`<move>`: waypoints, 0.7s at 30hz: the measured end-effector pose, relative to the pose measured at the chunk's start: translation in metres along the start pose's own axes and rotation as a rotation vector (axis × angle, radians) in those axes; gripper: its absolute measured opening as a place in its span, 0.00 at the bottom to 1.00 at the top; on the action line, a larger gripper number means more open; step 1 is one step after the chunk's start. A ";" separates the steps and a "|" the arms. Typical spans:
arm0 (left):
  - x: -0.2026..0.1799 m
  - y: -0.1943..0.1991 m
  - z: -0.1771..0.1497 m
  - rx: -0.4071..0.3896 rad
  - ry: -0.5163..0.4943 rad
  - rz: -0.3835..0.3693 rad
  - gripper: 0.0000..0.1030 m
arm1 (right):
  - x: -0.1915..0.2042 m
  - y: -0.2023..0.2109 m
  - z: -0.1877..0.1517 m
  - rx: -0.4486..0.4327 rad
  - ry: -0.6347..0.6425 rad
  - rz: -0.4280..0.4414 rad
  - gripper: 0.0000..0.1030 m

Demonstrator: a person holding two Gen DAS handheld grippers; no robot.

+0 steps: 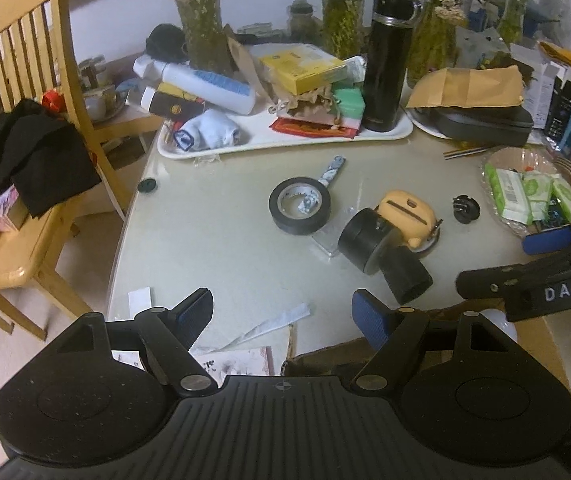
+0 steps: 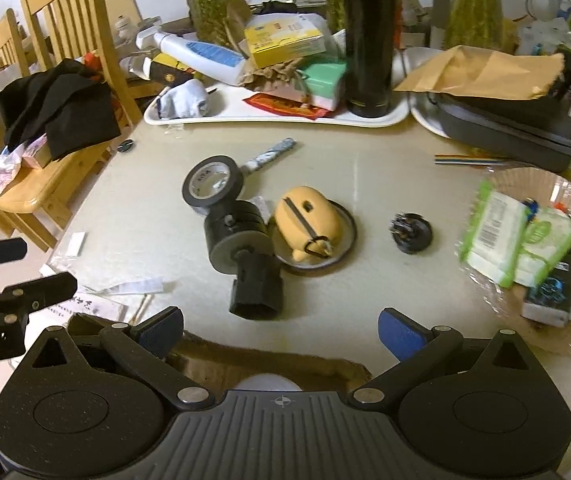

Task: Organize rigid objects
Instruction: 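Move the right gripper back toward the black cylindrical object, then grasp the black cylindrical object with the right gripper and lift it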

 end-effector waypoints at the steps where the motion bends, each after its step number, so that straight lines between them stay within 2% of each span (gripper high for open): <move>1: 0.001 -0.001 -0.001 0.007 0.006 -0.001 0.74 | 0.000 -0.004 0.002 0.004 -0.002 0.010 1.00; 9: 0.010 -0.002 -0.001 0.033 0.059 -0.036 0.74 | -0.003 -0.032 0.014 0.041 -0.052 0.085 0.98; 11: 0.011 -0.001 0.000 0.032 0.067 -0.044 0.74 | -0.005 -0.038 0.016 0.048 -0.065 0.103 0.92; 15: 0.012 -0.002 0.000 0.036 0.081 -0.059 0.74 | -0.009 -0.051 0.020 0.064 -0.090 0.119 0.92; 21: 0.013 -0.002 0.002 0.039 0.098 -0.072 0.74 | -0.015 -0.067 0.021 0.082 -0.126 0.154 0.86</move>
Point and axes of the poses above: each gripper's, at about its wrist camera, not at the fingertips, and y roughly against the way its jaws point, x to its left, z to its top, the point moved 3 cm from there along -y, roughly the way its jaws point, and after that the axes turned 10 degrees about z, right-handed, at the moved point
